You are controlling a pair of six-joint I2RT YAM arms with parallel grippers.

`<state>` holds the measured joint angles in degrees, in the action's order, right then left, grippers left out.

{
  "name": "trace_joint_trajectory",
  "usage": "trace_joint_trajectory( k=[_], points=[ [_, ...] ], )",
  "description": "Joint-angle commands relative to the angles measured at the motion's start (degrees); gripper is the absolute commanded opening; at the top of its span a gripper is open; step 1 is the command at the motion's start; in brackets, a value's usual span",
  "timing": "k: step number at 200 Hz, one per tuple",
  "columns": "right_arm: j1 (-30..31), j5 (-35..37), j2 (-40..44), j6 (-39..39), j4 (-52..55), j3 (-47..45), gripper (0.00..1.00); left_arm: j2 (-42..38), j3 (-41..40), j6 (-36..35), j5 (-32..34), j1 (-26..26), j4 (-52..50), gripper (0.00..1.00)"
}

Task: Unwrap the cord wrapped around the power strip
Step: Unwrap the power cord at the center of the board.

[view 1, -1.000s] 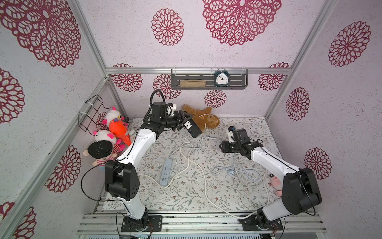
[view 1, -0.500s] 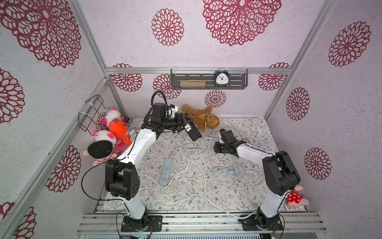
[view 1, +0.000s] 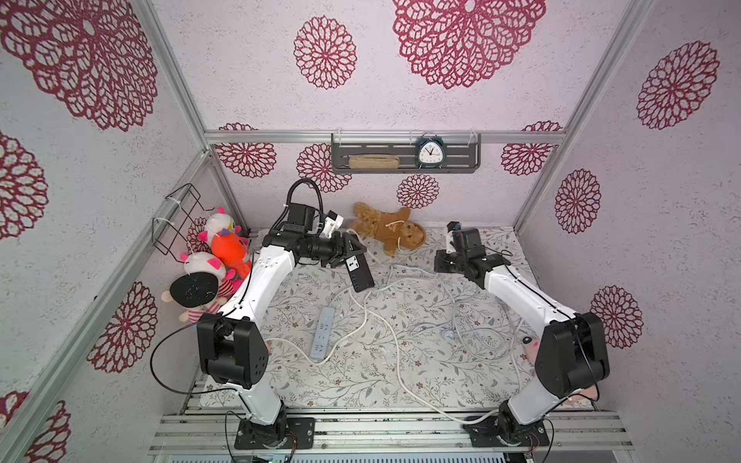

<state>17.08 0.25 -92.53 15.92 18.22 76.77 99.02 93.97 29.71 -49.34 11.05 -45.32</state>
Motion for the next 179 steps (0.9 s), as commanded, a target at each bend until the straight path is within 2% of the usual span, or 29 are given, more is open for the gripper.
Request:
trace_joint_trajectory(
  k=[1, 29, 50, 71, 108, 136, 179],
  points=[
    [-5.68, 1.23, 0.18, -3.51, 1.56, 4.37, 0.0, 0.27, 2.13, -10.91, 3.22, -2.26, -10.66, 0.0],
    [-11.89, -3.73, -3.4, -2.97, 1.01, 8.52, 0.0, 2.67, 4.28, -14.46, 10.42, -3.83, -16.3, 0.0],
    [-14.82, -6.13, -5.63, -2.58, 1.01, 11.81, 0.0, 4.71, 6.15, -16.76, 18.62, -4.01, -20.62, 0.0],
    [-17.06, -8.74, -7.86, -2.03, 2.78, 16.13, 0.0, 6.36, 7.1, -17.83, 23.03, -4.19, -22.94, 0.0],
    [-20.1, -6.22, -13.74, -4.11, 4.89, 23.47, 0.0, 9.49, 9.01, -17.91, 34.17, -4.66, -23.19, 0.0],
    [-23.03, -4.92, -19.75, -4.54, 6.22, 30.41, 0.0, 15.76, 13.83, -17.56, 41.36, -5.42, -25.34, 0.0],
    [-24.94, -3.1, -27.21, -6.23, 9.2, 39.4, 0.0, 23.96, 19.67, -18.55, 47.88, -5.93, -27.1, 0.0]
  ],
)
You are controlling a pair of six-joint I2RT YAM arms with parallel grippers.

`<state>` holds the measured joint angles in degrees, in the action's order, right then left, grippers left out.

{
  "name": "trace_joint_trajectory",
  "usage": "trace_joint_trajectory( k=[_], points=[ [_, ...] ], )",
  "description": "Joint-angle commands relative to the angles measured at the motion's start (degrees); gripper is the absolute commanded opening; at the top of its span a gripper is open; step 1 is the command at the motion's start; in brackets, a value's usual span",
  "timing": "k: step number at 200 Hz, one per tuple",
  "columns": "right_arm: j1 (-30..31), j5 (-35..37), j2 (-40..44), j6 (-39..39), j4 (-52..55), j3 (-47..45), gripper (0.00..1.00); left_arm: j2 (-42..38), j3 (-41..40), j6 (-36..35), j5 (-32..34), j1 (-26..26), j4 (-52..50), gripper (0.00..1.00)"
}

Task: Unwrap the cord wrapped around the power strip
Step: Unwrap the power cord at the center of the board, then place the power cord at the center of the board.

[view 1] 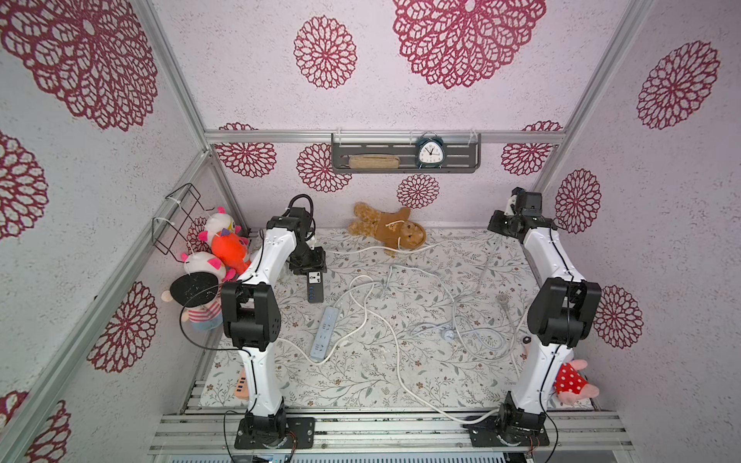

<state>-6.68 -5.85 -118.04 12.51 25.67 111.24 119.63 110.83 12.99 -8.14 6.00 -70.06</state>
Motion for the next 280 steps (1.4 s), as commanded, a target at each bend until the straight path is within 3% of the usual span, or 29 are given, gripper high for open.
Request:
trace_joint_trajectory(
  k=[1, 67, 133, 144, 171, 213, 280],
  points=[
    [-1.21, 3.02, -1.95, -2.83, 1.83, 5.07, 0.0, 3.56, 2.95, -1.83, 6.66, -0.94, -2.36, 0.0],
    [-0.62, 1.77, -4.21, -2.75, 1.28, 1.54, 0.0, 15.01, 11.69, -2.62, 10.85, -1.38, -5.37, 0.0],
    [2.08, -1.48, -6.72, -3.32, 1.57, -1.66, 0.0, 18.4, 11.98, -3.33, 10.75, -3.35, -7.45, 0.0],
    [2.28, -2.21, -6.72, -3.5, 2.54, -1.32, 0.0, 18.63, 11.69, -3.44, 9.79, -3.6, -7.41, 0.1],
    [2.35, -3.05, -5.87, -3.97, 5.69, -0.46, 0.2, 19.13, 10.87, -3.24, 9.07, -3.98, -6.59, 0.33],
    [2.04, -1.33, -1.18, -5.71, 10.98, -1.38, 0.49, 19.0, 9.87, -2.97, 8.74, -4.24, -5.29, 0.49],
    [-1.99, 9.55, 14.37, 0.85, 15.84, -14.7, 0.68, 15.81, 5.99, -2.25, 7.9, -4.75, -1.74, 0.84]
  ],
)
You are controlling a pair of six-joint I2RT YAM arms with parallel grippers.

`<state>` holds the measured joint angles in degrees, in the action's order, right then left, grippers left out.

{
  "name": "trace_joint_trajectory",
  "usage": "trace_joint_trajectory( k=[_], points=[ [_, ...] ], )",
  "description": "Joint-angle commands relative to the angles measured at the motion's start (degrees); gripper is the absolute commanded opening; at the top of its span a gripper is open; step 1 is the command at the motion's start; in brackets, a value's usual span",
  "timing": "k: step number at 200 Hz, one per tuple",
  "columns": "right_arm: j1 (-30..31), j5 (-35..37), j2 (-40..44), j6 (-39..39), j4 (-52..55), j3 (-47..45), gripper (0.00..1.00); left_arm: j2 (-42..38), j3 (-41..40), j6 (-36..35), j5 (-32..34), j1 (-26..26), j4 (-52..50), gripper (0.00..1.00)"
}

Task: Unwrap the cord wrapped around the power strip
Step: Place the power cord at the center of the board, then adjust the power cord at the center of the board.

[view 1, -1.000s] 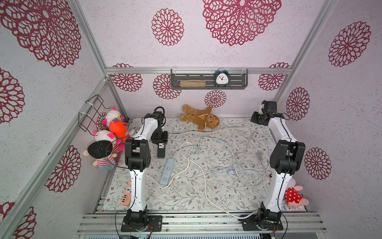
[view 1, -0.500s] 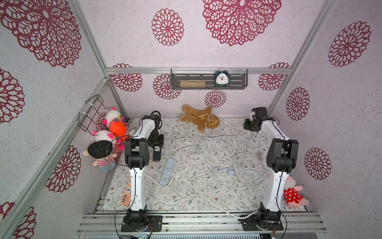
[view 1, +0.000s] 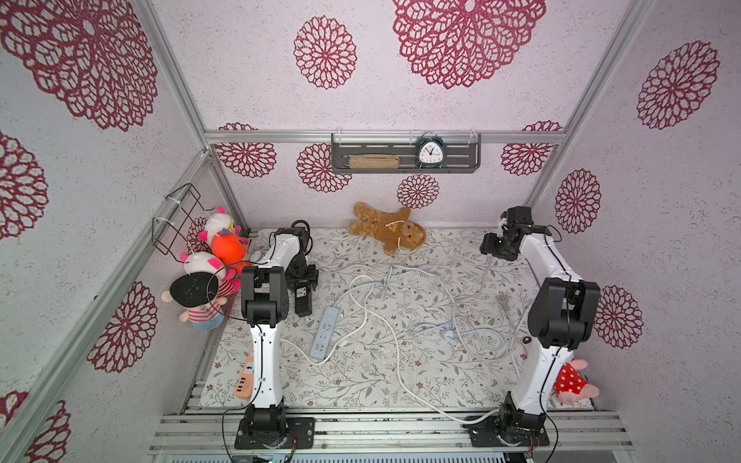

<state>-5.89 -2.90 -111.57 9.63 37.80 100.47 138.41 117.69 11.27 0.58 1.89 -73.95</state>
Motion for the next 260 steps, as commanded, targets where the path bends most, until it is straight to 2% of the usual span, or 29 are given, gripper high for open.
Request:
trace_joint_trajectory(
  k=[1, 24, 47, 75, 92, 114, 137, 154, 175, 192, 219, 253, 260],
  points=[
    [-2.97, 6.68, 8.1, 3.87, 3.74, -4.25, 0.68, -2.97, -0.88, -0.53, -0.87, -0.65, 2.15, 0.84],
    [-6.67, 8.64, 14.47, 6.61, 3.01, -13.9, 0.69, -3.9, -1.5, -0.47, -1.85, -1.01, 3.03, 0.91],
    [-10.34, 8.26, 18.32, 8.04, 0.77, -23.59, 0.63, -5.12, -0.9, -0.72, -2.56, -1.27, 3.2, 1.0],
    [-11.52, 8.26, 18.89, 8.7, -1.67, -30.49, 0.54, -7.54, 0.88, -1.14, -2.77, -1.49, 3.37, 0.97],
    [-11.89, 8.1, 17.72, 9.0, -3.53, -32.44, 0.48, -8.69, 2.94, -0.94, -2.78, -1.58, 2.5, 0.97],
    [-12.12, 8.03, 14.86, 8.88, -4.31, -32.7, 0.46, -10.84, 4.74, -0.68, -1.88, -1.62, 0.7, 0.97],
    [-12.17, 10.21, 14.61, 8.92, -5.53, -33.4, 0.4, -14.76, 3.42, -0.03, -0.65, -1.63, 0.57, 0.97],
    [-12.76, 11.02, 14.31, 8.57, -5.42, -33.49, 0.3, -17.6, 1.63, 0.24, 0.3, -1.58, 0.72, 0.98],
    [-14.04, 10.92, 13.34, 7.83, -5.7, -34.09, 0.24, -20.37, -0.68, 0.64, 1.32, -1.63, 0.8, 0.97],
    [-14.74, 10.31, 12.89, 7.76, -6.67, -34.86, 0.25, -22.01, -2.14, 1.1, 1.7, -1.55, 0.92, 0.97],
    [-14.76, 9.34, 11.02, 7.73, -7.38, -34.73, 0.37, -23.83, -3.44, 2.39, 1.45, -1.45, 1.2, 0.97],
    [-14.77, 9.91, 8.38, 7.32, -7.63, -34.83, 0.38, -25.29, -5.32, 3.22, 1.45, -0.88, 2.29, 0.97],
    [-14.81, 10.06, 7.92, 7.18, -7.86, -34.82, 0.38, -27.7, -5.81, 3.38, 1.44, -0.77, 2.6, 0.97]
  ],
)
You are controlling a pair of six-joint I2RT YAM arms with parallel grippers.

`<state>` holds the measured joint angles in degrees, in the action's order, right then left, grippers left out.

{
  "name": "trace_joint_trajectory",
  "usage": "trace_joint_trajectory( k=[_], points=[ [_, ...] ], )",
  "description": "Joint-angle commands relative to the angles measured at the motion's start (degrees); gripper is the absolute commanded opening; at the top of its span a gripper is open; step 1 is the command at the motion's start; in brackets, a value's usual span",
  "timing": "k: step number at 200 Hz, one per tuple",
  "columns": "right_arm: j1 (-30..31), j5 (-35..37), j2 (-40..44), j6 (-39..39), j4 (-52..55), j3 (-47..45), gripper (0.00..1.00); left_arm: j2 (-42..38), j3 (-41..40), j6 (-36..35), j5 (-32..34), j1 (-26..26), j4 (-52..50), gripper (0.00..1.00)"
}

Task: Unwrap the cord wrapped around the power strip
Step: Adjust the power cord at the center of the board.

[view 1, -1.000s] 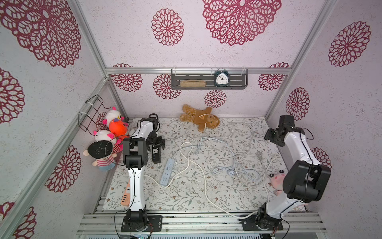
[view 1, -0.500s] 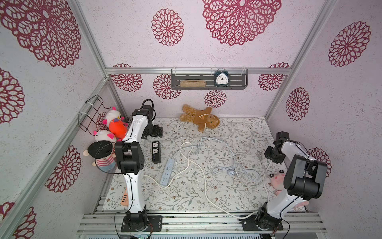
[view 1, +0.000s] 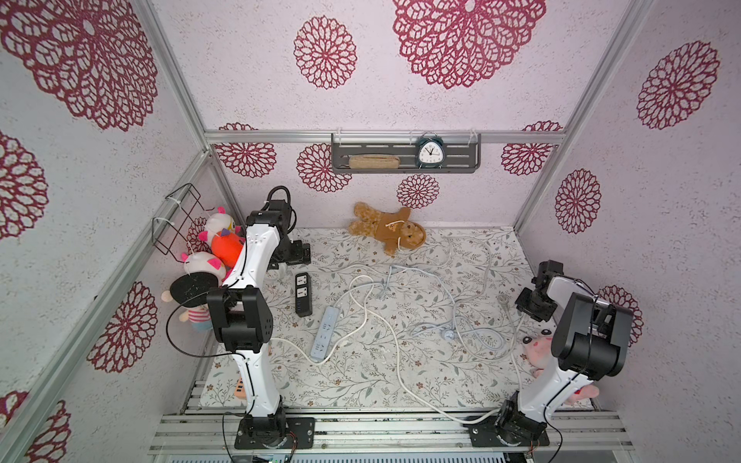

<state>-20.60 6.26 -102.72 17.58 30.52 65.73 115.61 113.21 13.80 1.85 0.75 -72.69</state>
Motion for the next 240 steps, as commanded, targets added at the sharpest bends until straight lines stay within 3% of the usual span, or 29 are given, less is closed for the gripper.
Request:
trace_joint_trajectory(
  k=[1, 45, 84, 106, 167, 194, 240],
  points=[
    [-0.08, 0.92, -1.05, -0.79, -0.61, -0.08, 0.38, -4.97, -1.41, 0.86, 0.17, 0.38, 1.37, 0.97],
    [-0.05, 0.43, -4.9, -0.6, -3.19, 0.99, 0.31, -7.36, -4.19, 1.72, -0.46, 0.74, 3.43, 0.97],
    [-0.1, 1.29, -1.41, -1.37, -1.89, 1.34, 0.07, -9.43, -7.57, 2.17, 0.05, 0.81, 5.3, 0.97],
    [0.03, 0.88, 2.87, -2.08, 1.25, 3.98, 0.0, -9.62, -7.95, 2.28, -0.01, 0.83, 5.67, 0.97],
    [1.04, -4.16, 8.49, -2.73, 5.15, 18.53, 0.0, -9.83, -7.56, 2.42, -1.28, 1.4, 6.5, 0.97],
    [0.87, -4.61, 4.69, -2.49, 0.49, 25.66, 0.0, -10.34, -8.18, 2.5, -2.05, 1.49, 6.72, 0.97],
    [1.08, -11.97, -9.91, -4.28, -4.38, 39.87, 0.0, -12.19, -10.45, 3.29, -2.81, 1.96, 8.09, 0.97]
  ],
)
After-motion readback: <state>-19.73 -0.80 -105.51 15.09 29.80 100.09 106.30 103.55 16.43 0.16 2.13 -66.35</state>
